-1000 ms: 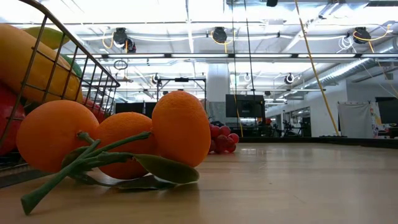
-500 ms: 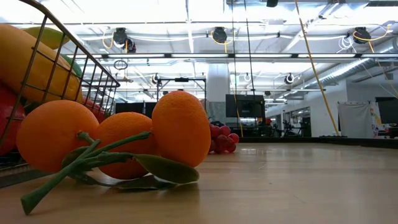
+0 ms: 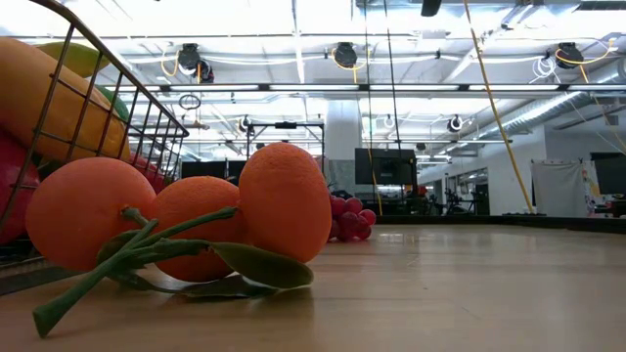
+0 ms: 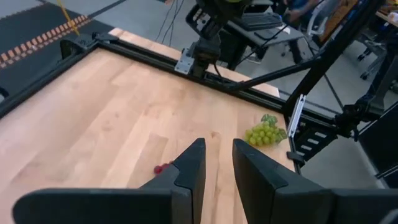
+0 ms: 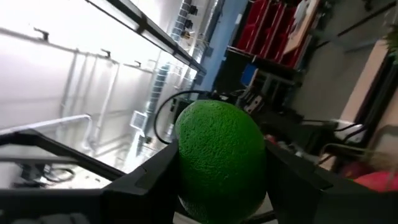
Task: Build produce basket
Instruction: Put the green lime into the wire basket
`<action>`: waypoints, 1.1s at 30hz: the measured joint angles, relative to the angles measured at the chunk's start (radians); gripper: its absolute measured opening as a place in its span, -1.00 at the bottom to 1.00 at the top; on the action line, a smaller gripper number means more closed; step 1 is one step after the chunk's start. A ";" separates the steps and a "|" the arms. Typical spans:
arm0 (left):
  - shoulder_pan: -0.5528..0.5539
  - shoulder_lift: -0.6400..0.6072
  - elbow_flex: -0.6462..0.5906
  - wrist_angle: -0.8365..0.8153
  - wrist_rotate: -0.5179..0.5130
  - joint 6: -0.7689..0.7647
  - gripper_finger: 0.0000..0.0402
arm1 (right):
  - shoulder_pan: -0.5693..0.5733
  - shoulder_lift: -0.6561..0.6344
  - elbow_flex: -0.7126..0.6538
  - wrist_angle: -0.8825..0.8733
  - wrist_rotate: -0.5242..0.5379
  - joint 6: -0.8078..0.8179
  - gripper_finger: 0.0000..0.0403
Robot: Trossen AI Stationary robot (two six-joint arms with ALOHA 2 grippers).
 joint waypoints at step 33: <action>0.000 0.001 0.000 0.091 -0.028 -0.106 -0.60 | -0.040 0.000 0.000 -0.059 0.034 -1.356 -0.04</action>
